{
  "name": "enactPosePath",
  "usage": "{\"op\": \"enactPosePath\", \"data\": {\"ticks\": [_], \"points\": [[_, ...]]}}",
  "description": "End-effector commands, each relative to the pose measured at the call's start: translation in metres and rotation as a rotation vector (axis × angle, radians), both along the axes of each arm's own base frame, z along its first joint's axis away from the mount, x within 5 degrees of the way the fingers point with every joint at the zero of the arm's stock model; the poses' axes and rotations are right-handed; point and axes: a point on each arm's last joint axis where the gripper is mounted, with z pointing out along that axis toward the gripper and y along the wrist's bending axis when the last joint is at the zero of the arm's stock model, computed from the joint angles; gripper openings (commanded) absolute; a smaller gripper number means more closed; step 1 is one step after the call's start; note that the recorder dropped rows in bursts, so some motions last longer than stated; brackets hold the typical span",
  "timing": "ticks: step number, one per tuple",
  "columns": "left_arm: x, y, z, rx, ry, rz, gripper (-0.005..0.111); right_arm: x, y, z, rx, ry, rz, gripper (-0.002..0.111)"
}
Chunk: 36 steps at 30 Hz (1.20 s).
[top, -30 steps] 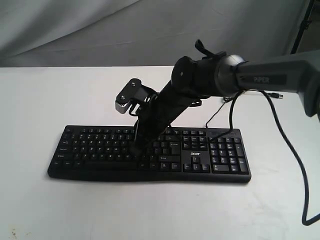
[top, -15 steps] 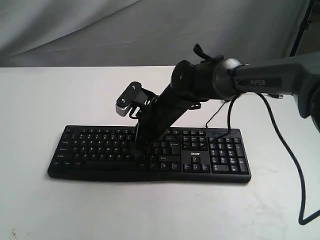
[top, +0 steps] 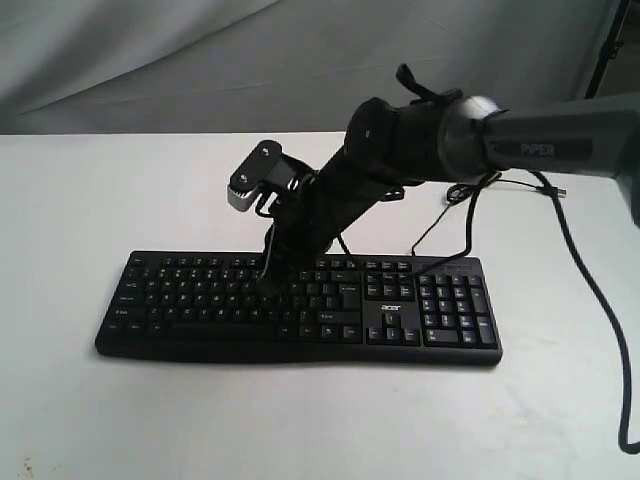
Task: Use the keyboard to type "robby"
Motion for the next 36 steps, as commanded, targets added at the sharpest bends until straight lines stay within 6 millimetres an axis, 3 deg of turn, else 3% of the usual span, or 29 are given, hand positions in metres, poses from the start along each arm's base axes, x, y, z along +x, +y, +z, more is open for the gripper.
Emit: {"op": "enactPosePath", "data": {"ticks": [1,12,19,28,32,36], "points": [[0.0,0.0,-0.001,0.001,-0.005,-0.006,0.0,-0.008,0.01,0.014,0.022,-0.025,0.03,0.0],[0.0,0.0,-0.001,0.001,-0.005,-0.006,0.0,-0.031,0.043,0.009,0.045,-0.041,0.094,0.0],[0.0,0.0,-0.001,0.001,-0.005,-0.006,0.0,-0.03,0.056,0.0,0.05,0.017,0.13,0.0],[0.0,0.0,-0.001,0.001,-0.005,-0.006,0.0,-0.03,0.057,-0.007,0.03,0.023,0.14,0.0],[0.0,0.0,-0.001,0.001,-0.005,-0.006,0.0,-0.029,0.058,-0.025,0.01,0.047,0.133,0.0],[0.0,0.0,-0.001,0.001,-0.005,-0.006,0.0,-0.029,0.058,-0.026,0.009,0.045,0.131,0.0]]}}
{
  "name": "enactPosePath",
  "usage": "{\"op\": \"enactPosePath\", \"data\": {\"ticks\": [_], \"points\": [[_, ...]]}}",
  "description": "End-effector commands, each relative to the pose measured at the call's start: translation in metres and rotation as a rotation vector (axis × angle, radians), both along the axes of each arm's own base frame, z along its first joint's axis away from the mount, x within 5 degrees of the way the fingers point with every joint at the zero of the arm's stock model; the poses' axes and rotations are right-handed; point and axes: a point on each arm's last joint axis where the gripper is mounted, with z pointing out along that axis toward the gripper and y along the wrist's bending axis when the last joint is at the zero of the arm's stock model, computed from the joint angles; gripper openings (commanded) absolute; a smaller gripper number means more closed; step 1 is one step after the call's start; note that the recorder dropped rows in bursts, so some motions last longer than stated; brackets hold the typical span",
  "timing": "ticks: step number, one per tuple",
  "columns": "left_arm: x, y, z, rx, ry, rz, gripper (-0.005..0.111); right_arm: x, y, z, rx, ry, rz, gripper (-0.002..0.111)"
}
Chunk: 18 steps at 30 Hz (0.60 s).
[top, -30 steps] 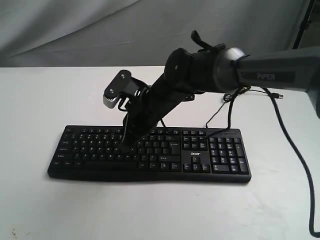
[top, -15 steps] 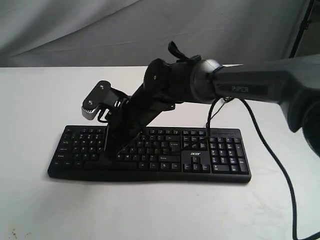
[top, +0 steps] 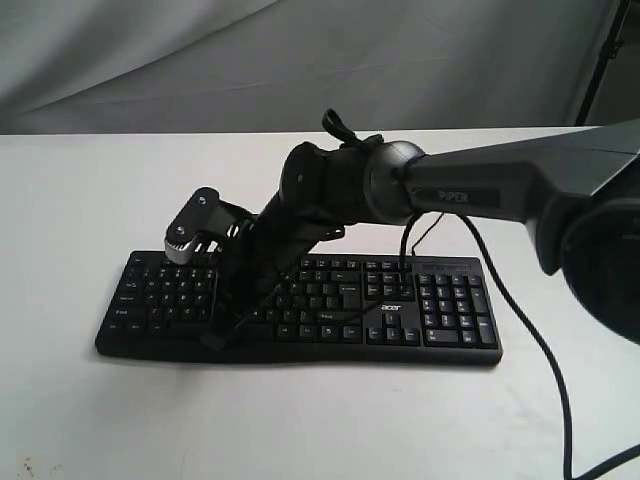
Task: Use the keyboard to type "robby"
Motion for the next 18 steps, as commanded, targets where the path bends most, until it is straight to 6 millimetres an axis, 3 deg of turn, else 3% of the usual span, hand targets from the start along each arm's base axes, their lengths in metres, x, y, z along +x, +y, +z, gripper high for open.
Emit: {"op": "enactPosePath", "data": {"ticks": [1,18], "points": [[0.0,0.0,-0.001,0.001,-0.005,-0.006,0.0,0.0,0.002,0.002,0.005,-0.015,0.004,0.0],[0.0,0.0,-0.001,0.001,-0.005,-0.006,0.0,0.001,0.002,0.024,0.033,-0.066,0.003,0.0]]}}
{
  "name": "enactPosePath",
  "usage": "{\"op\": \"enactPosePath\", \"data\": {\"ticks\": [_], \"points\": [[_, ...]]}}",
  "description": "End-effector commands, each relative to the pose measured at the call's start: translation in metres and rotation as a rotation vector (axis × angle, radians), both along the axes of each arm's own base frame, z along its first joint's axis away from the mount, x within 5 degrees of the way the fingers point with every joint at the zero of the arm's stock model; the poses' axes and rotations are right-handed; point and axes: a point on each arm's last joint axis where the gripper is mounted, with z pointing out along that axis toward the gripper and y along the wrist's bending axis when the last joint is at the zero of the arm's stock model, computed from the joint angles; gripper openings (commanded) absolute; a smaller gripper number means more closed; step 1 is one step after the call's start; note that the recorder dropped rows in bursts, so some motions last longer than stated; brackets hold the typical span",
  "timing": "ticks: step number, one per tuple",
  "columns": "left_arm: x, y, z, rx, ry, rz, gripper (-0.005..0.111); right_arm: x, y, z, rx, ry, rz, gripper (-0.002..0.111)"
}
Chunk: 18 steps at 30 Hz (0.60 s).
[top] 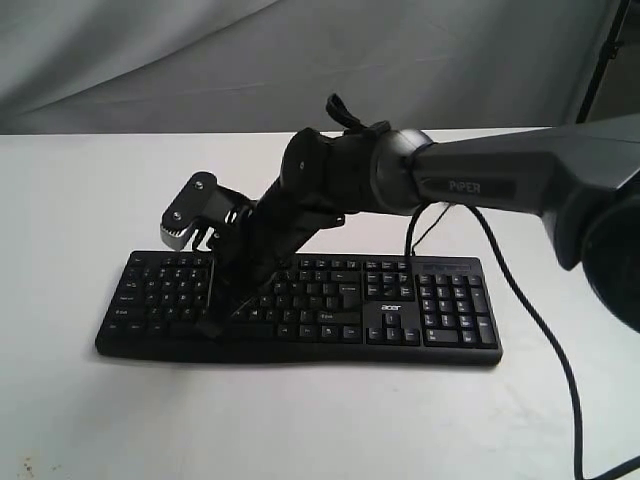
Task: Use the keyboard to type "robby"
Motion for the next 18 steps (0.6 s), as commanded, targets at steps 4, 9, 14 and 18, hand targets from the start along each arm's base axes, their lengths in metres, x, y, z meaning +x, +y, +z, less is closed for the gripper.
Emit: {"op": "enactPosePath", "data": {"ticks": [4,9,14,18], "points": [[0.0,0.0,-0.001,0.001,-0.005,-0.006,0.0,0.0,0.002,0.008,0.01,-0.025,0.007,0.0],[0.0,0.0,-0.001,0.001,-0.005,-0.006,0.0,0.0,0.002,0.006,0.007,-0.022,0.007,0.0],[0.0,0.0,-0.001,0.001,-0.005,-0.006,0.0,0.0,0.003,-0.009,-0.011,0.005,0.004,0.0],[0.0,0.0,-0.001,0.001,-0.005,-0.006,0.0,0.0,0.003,-0.016,-0.021,0.017,0.005,0.0]]}}
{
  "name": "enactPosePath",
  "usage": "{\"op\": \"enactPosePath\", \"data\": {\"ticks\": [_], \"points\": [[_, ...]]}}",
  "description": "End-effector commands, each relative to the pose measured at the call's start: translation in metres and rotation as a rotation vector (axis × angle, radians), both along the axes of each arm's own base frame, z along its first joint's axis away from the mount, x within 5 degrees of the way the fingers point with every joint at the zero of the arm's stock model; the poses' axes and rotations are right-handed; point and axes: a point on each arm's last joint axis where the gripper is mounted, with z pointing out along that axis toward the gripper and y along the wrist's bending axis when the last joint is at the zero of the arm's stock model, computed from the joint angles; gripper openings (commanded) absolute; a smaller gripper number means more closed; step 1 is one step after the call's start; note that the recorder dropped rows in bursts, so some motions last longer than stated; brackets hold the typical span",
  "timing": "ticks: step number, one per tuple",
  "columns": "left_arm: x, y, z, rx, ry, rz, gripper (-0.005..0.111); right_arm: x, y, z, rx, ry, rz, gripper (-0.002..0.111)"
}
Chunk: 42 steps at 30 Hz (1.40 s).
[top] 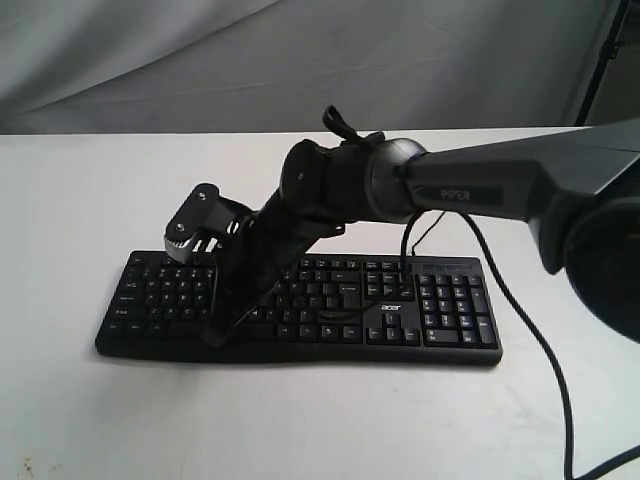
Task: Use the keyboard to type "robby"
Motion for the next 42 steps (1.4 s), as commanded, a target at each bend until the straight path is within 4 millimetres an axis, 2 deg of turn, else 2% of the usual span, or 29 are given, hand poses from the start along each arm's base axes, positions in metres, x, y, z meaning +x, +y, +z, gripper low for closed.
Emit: {"op": "enactPosePath", "data": {"ticks": [1,6,11,13,23,32,42], "points": [[0.0,0.0,-0.001,0.001,-0.005,-0.006,0.0,-0.001,0.002,-0.001,0.0,0.0,0.005,0.0],[0.0,0.0,-0.001,0.001,-0.005,-0.006,0.0,-0.001,0.002,0.009,0.014,-0.015,0.006,0.0],[0.0,0.0,-0.001,0.001,-0.005,-0.006,0.0,0.001,0.0,0.034,0.045,-0.071,0.002,0.0],[0.0,0.0,-0.001,0.001,-0.005,-0.006,0.0,0.002,-0.001,0.038,0.041,-0.093,0.006,0.0],[0.0,0.0,-0.001,0.001,-0.005,-0.006,0.0,0.017,-0.015,0.039,0.046,-0.104,-0.056,0.0],[0.0,0.0,-0.001,0.001,-0.005,-0.006,0.0,0.023,-0.017,0.017,0.024,-0.09,-0.065,0.0],[0.0,0.0,-0.001,0.001,-0.005,-0.006,0.0,0.03,-0.01,0.025,0.045,-0.072,-0.057,0.0]]}}
